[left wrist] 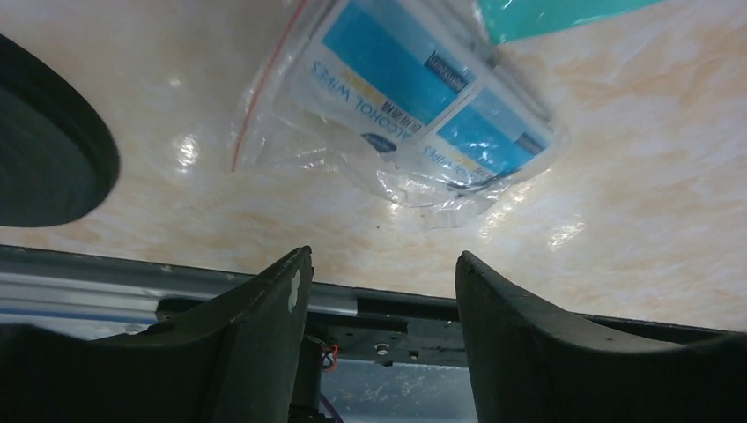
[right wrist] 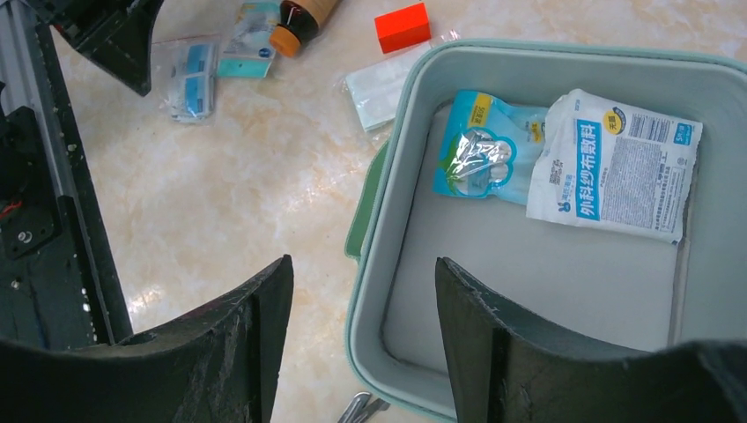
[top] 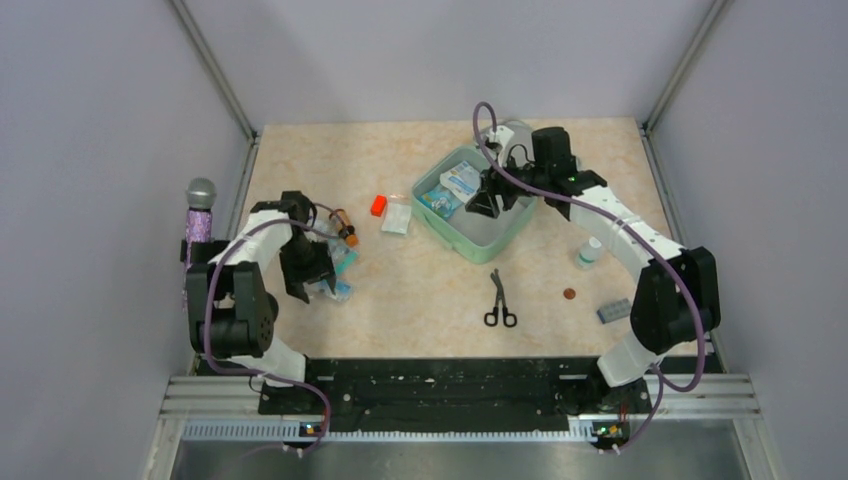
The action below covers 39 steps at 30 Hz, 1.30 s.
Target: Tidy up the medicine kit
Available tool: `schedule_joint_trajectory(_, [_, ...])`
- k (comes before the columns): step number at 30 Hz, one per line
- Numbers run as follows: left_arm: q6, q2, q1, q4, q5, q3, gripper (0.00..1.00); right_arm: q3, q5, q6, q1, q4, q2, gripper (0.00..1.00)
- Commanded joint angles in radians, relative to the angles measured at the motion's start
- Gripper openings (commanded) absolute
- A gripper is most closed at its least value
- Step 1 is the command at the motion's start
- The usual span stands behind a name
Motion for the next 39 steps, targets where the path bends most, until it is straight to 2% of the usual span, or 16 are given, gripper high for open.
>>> schedule_joint_trajectory(1, [-0.095, -0.018, -0.006, 0.048, 0.013, -0.084, 0.66, -0.001, 0.019, 0.007, -0.003, 0.037, -0.063, 0.6])
schedule_joint_trajectory(5, [-0.077, 0.059, 0.003, 0.105, 0.06, -0.104, 0.63, -0.012, 0.022, 0.004, -0.002, 0.034, -0.076, 0.6])
schedule_joint_trajectory(12, [0.023, 0.192, 0.001, 0.191, 0.077, 0.008, 0.56, -0.057, 0.048, -0.015, -0.003, 0.033, -0.113, 0.6])
schedule_joint_trajectory(16, [0.056, 0.232, -0.001, 0.208, 0.112, 0.028, 0.39, -0.068, 0.057, -0.025, -0.002, 0.024, -0.121, 0.6])
schedule_joint_trajectory(21, [0.114, 0.197, -0.02, 0.209, 0.199, 0.043, 0.02, -0.065, 0.07, -0.04, -0.003, 0.015, -0.121, 0.6])
schedule_joint_trajectory(22, [0.126, 0.177, -0.027, 0.2, 0.21, 0.042, 0.0, -0.059, 0.069, -0.048, -0.002, 0.008, -0.119, 0.6])
schedule_joint_trajectory(28, [0.266, 0.026, -0.09, 0.174, 0.269, 0.014, 0.0, -0.038, 0.083, -0.094, -0.003, -0.043, -0.125, 0.6])
schedule_joint_trajectory(33, [0.529, -0.091, -0.16, 0.252, 0.387, 0.028, 0.0, -0.043, 0.07, -0.105, -0.012, -0.051, -0.127, 0.6])
schedule_joint_trajectory(39, [0.893, -0.052, -0.25, 0.25, 0.569, 0.167, 0.0, -0.025, -0.067, -0.06, -0.016, -0.003, -0.086, 0.6])
